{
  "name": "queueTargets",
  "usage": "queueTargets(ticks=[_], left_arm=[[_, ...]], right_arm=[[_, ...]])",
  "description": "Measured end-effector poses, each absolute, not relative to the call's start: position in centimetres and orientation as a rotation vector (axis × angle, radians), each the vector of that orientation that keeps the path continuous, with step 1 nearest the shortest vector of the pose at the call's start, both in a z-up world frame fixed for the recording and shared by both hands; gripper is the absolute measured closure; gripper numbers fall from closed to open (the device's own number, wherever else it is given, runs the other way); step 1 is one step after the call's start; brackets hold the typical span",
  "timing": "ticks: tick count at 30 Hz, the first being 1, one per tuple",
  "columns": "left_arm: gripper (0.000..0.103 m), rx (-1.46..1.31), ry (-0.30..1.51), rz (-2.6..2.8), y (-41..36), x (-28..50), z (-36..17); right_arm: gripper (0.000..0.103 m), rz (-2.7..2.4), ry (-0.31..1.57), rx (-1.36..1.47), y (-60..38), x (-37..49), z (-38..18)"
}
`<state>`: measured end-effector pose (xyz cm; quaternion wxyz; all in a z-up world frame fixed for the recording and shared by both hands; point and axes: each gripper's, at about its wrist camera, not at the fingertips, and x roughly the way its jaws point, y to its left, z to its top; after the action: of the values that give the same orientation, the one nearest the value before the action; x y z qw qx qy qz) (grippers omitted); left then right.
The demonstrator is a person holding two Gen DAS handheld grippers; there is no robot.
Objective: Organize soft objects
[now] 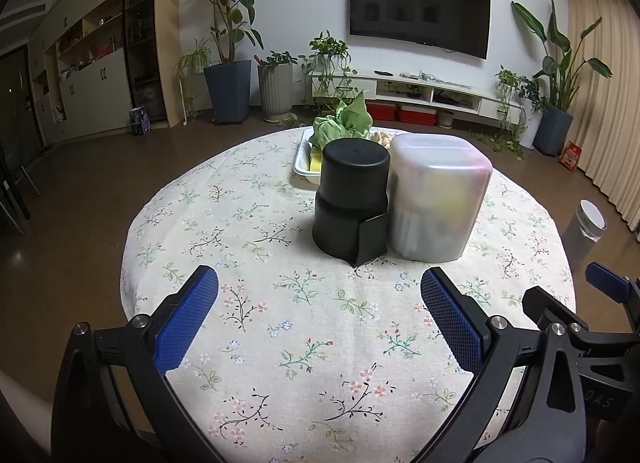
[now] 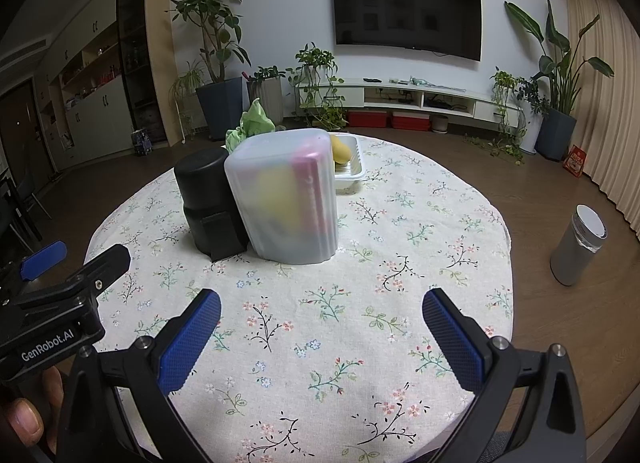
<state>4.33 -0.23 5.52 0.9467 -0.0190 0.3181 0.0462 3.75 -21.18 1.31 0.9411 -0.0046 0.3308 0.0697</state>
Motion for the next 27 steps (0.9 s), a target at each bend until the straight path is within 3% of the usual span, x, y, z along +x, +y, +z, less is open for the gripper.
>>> queueTargets(ticks=[27], left_arm=[[0.0, -0.032, 0.626, 0.09, -0.1, 4.16, 5.32]], right_arm=[[0.0, 0.14, 0.676, -0.012, -21.23, 3.69, 1.41]])
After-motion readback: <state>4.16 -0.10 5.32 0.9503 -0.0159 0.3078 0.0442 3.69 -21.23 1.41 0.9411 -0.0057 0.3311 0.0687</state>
